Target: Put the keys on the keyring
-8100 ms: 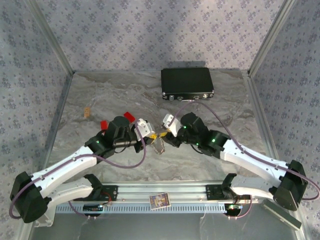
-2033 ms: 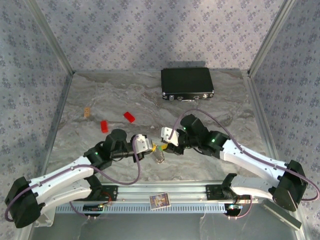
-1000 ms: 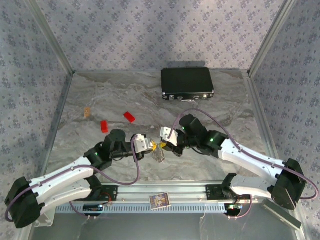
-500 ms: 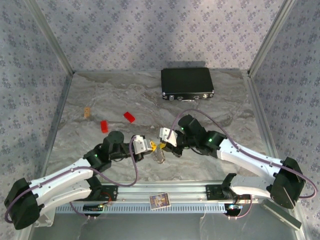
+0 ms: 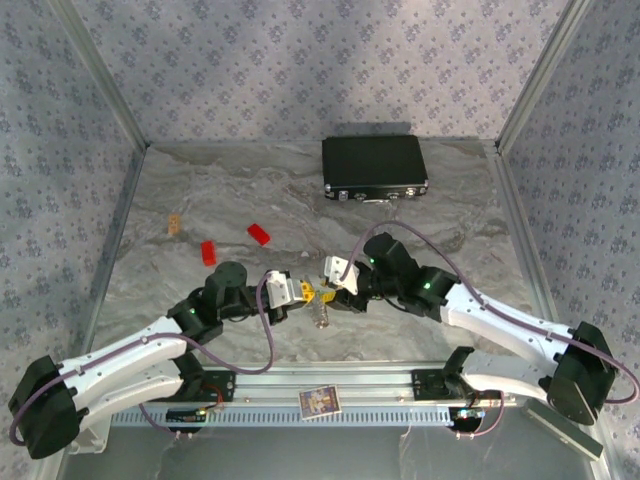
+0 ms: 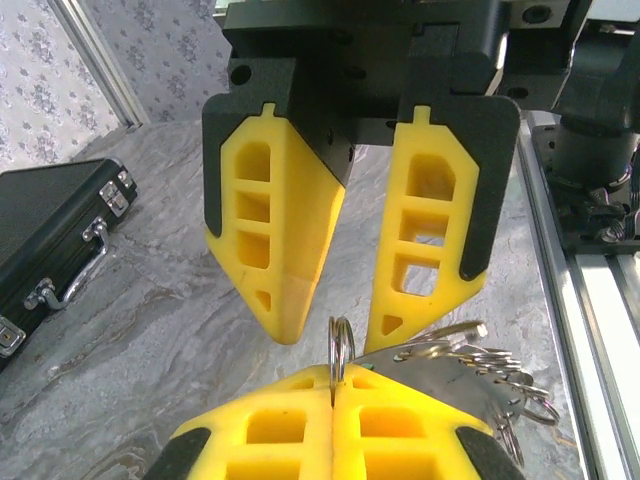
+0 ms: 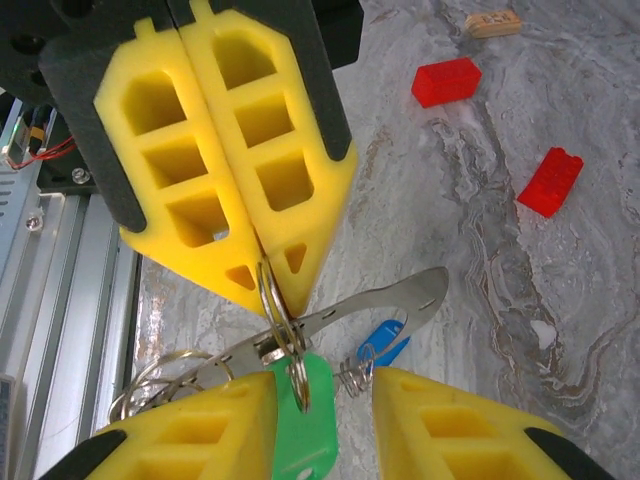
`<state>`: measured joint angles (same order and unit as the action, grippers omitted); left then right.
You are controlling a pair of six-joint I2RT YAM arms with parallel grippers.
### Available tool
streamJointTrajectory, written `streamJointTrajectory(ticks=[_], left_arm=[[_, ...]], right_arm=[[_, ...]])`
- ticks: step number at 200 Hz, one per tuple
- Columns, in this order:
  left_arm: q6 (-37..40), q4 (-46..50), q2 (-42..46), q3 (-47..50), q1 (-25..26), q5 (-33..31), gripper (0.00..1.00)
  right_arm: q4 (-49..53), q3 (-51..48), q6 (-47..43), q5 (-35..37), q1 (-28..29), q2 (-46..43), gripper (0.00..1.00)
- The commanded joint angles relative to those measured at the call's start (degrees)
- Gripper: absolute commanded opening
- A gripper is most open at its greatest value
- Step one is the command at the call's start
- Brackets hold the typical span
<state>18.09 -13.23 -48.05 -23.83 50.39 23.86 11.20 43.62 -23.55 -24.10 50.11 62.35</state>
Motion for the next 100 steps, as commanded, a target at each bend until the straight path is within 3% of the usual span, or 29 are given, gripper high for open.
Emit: streamJointTrajectory(ticks=[1, 100], left_arm=[[-1.0, -3.5, 0.2, -0.1, 0.4, 2.1, 0.00], [-1.0, -3.5, -0.2, -0.1, 0.4, 2.3, 0.00]], right_arm=[[-1.7, -0.5, -0.5, -1.2, 0.0, -0.6, 0.31], [-4.3, -2.2, -1.5, -1.4, 0.7, -2.7, 0.27]])
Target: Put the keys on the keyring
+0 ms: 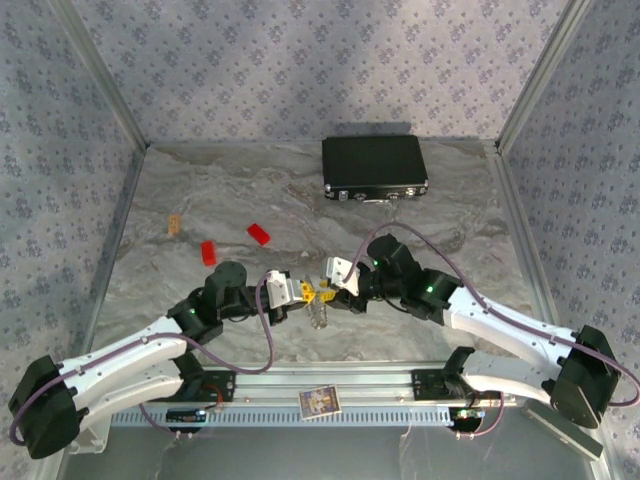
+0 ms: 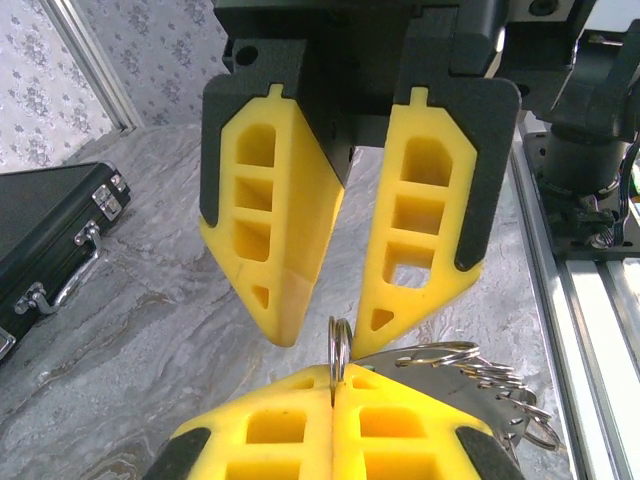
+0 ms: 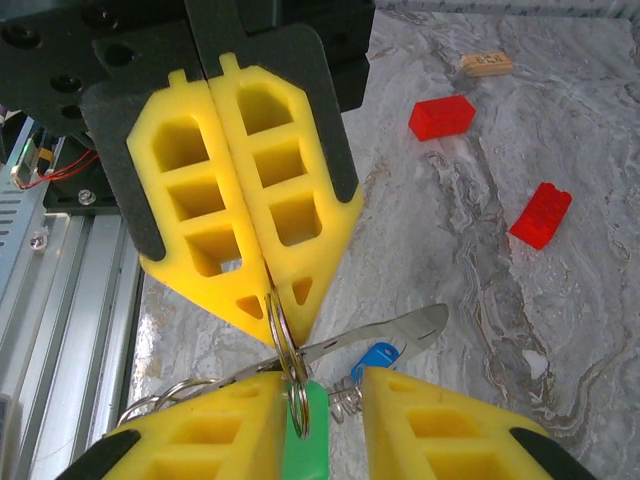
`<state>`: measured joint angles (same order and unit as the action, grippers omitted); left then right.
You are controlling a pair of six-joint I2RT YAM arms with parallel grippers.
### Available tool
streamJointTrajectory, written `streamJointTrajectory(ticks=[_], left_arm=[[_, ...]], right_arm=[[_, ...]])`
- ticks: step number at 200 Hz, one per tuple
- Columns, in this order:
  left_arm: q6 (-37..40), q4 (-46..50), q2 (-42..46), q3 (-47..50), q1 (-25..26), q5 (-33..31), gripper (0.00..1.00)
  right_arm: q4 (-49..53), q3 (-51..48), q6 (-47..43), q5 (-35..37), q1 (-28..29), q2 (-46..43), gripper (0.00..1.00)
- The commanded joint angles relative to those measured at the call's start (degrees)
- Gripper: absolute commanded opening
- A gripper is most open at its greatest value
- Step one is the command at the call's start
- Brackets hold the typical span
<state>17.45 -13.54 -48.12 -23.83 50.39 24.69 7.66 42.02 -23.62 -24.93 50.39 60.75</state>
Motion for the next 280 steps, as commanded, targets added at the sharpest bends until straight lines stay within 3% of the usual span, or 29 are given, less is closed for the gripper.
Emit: streamJointTrajectory(ticks=[1, 78, 116, 130, 140, 153, 206, 262, 280], left_arm=[[-0.4, -3.1, -0.1, -0.1, 0.4, 1.4, 0.00], [-0.8, -4.1, -0.4, -0.1, 0.4, 2.5, 0.00], [-1.2, -4.8, -0.5, -0.1, 0.4, 0.7, 0.00], [-1.3, -3.9, -0.1, -0.1, 0.4, -2.0, 0.12], [-1.1, -2.2, 0.2, -0.6, 0.4, -4.1, 0.25], [0.3, 1.8, 0.4, -1.9, 0.4, -5.6, 0.29], [3.5, 13.4, -1.3, -7.1, 0.4, -7.4, 0.26], [2.3, 8.9, -2.0, -6.4, 0.4, -3.3, 0.23], [2.1, 7.6, -2.0, -5.8, 0.4, -2.4, 0.14]], right_arm=[[-0.7, -0.6, -1.5, -0.6, 0.4, -1.1, 0.27], [-3.6, -0.6, -0.8, -3.0, 0.8, 0.6, 0.21], [-4.1, 0.3, -0.7, -3.2, 1.2, 2.4, 0.00], [-2.0, 1.1, -1.7, -2.3, 1.2, 2.1, 0.00], [-0.1, 1.8, -2.5, -1.4, 1.3, 1.8, 0.00], [2.9, 3.1, -3.9, 0.2, 1.4, 1.7, 0.00], [14.4, 10.2, -9.6, 5.1, 3.3, 4.6, 0.00], [13.8, 12.6, -10.5, 4.4, 4.6, 6.5, 0.00], [13.0, 12.4, -10.1, 3.3, 4.6, 6.5, 0.00]])
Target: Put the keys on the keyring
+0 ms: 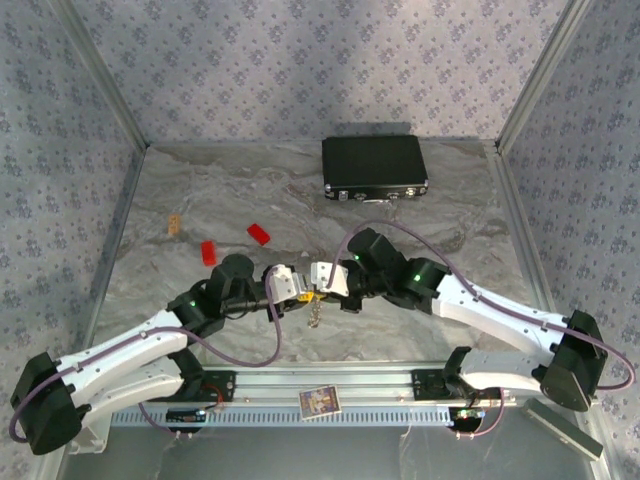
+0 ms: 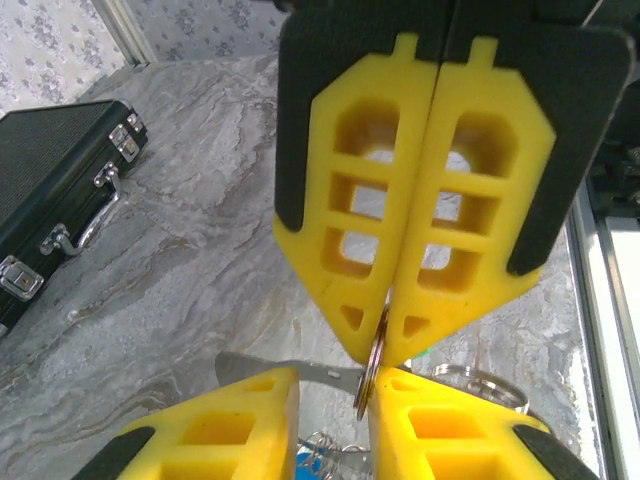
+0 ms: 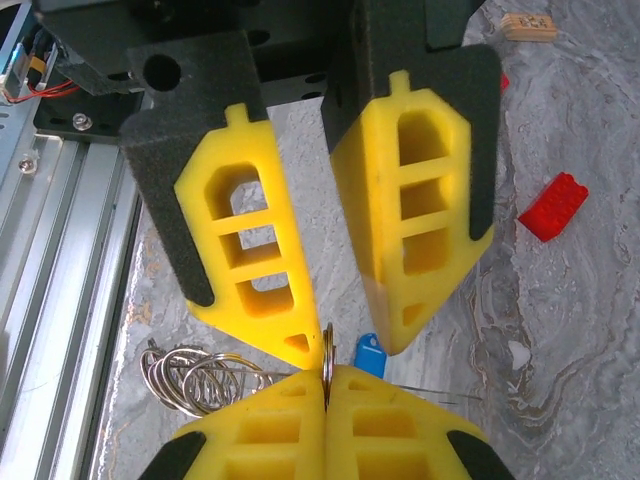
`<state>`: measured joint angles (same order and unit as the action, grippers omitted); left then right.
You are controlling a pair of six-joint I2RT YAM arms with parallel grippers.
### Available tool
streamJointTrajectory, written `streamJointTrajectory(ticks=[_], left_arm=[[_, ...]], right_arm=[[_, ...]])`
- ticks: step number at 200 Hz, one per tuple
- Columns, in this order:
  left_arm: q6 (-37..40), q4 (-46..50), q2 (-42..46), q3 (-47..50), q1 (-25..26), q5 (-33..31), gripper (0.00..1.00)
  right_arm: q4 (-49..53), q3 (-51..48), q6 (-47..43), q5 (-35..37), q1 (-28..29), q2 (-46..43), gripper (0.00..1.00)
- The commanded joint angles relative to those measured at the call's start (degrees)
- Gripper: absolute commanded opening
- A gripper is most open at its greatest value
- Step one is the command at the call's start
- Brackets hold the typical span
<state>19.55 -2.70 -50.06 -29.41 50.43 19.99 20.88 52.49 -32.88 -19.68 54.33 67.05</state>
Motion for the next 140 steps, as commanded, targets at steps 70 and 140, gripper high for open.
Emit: streamJointTrajectory(ticks=[70, 140], left_arm=[[-3.2, -13.8, 1.1, 5.4, 0.3, 4.0, 0.00], [-6.9, -22.4, 2.6, 9.3, 0.0, 5.2, 0.00]], right_arm=[[-12.7, -9.0, 6.9, -11.4, -5.7, -6.9, 0.27], [-20.0, -14.3, 10.3, -13.3, -6.8, -6.9, 0.28]])
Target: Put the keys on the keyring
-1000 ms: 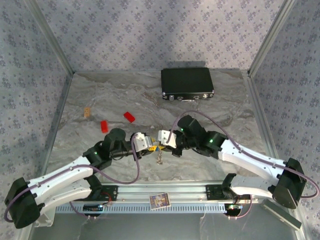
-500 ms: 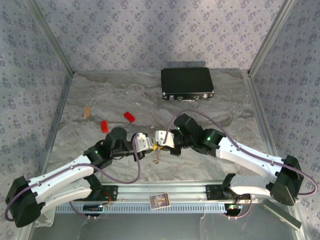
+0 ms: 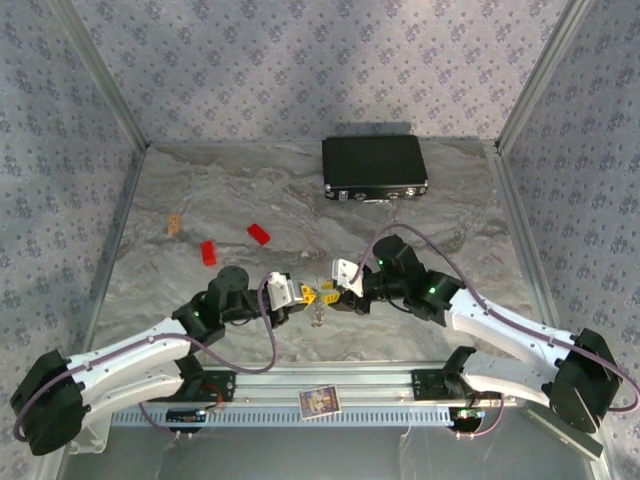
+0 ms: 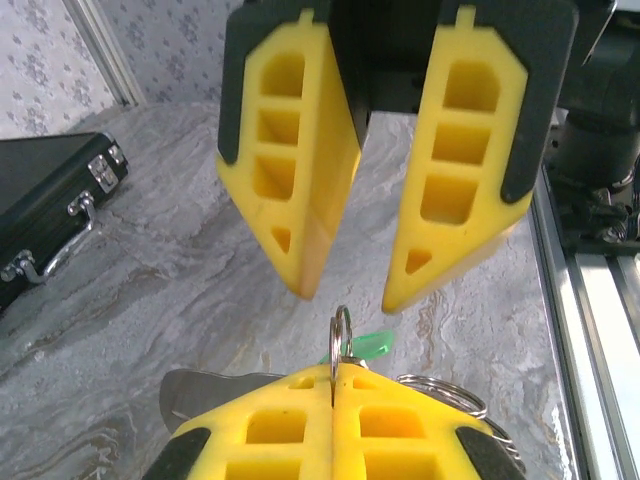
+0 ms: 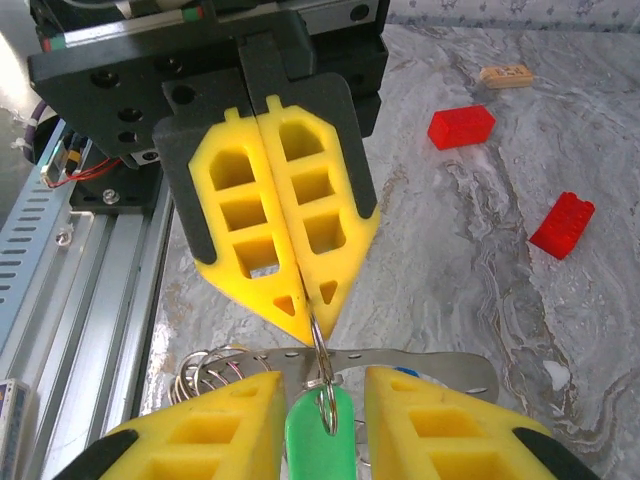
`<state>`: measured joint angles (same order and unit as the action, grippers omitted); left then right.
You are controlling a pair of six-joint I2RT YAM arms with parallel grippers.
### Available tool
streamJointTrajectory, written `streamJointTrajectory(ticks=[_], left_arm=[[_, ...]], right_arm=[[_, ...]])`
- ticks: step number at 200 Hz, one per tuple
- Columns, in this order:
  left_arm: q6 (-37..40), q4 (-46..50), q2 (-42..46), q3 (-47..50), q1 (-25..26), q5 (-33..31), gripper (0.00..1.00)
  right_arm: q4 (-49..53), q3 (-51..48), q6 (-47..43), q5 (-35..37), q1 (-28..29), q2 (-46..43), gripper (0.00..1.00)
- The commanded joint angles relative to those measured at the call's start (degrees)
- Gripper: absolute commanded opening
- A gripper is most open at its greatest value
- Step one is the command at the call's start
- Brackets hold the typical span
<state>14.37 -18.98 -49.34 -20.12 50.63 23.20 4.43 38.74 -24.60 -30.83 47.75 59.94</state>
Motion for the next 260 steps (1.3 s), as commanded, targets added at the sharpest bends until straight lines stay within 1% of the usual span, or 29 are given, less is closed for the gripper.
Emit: streamJointTrajectory(ticks=[1, 33, 59, 72, 96, 100, 111, 122, 129, 159, 187, 208, 260], left_arm=[[-1.7, -6.0, 1.8, 0.0, -0.3, 2.0, 0.00], [-2.0, -6.3, 1.9, 0.1, -0.2, 2.5, 0.00], [-2.0, -6.3, 1.8, 0.0, -0.3, 2.7, 0.00], [-1.9, -6.3, 1.8, 0.0, -0.3, 2.7, 0.00], [-2.1, -6.3, 1.9, 0.0, -0.3, 2.4, 0.00], [-2.3, -6.3, 1.8, -0.1, -0.4, 1.9, 0.00], [-2.8, -5.9, 1.8, -0.2, -0.4, 0.6, 0.11], [-2.8, -4.9, 2.2, -0.6, -0.4, -0.8, 0.24], [-2.7, -3.8, 2.4, -1.0, -0.4, -1.8, 0.26], [-0.1, 5.5, 2.7, -4.7, -0.4, -2.9, 0.27], [2.2, 11.1, 2.1, -6.9, -0.4, -3.0, 0.27], [2.8, 12.5, 1.6, -7.7, -0.4, -2.4, 0.27], [2.9, 11.9, 1.2, -7.5, -0.4, -1.1, 0.26]], right_arm=[[-3.6, -0.6, 2.1, -2.1, -0.2, 0.2, 0.28], [-4.6, -0.5, 2.6, -2.7, -0.2, 1.5, 0.26], [-4.9, -0.1, 2.7, -3.1, -0.1, 2.0, 0.20], [-4.9, 0.0, 2.7, -3.1, -0.1, 2.1, 0.15], [-4.6, 0.5, 2.8, -3.3, -0.1, 2.2, 0.00], [-4.5, 0.6, 2.6, -3.3, -0.1, 2.3, 0.00], [-3.8, 1.1, 2.4, -3.4, 0.0, 2.3, 0.00], [-2.6, 1.7, 1.9, -3.2, 0.1, 2.2, 0.00], [-1.3, 2.3, 1.3, -2.6, 0.2, 2.2, 0.00], [7.3, 6.4, -2.5, 3.1, 1.7, 3.4, 0.00], [12.6, 9.6, -4.6, 5.7, 2.7, 5.0, 0.00], [14.6, 11.5, -5.4, 7.1, 3.5, 6.0, 0.00], [15.6, 13.7, -6.0, 6.8, 4.5, 7.1, 0.00]])
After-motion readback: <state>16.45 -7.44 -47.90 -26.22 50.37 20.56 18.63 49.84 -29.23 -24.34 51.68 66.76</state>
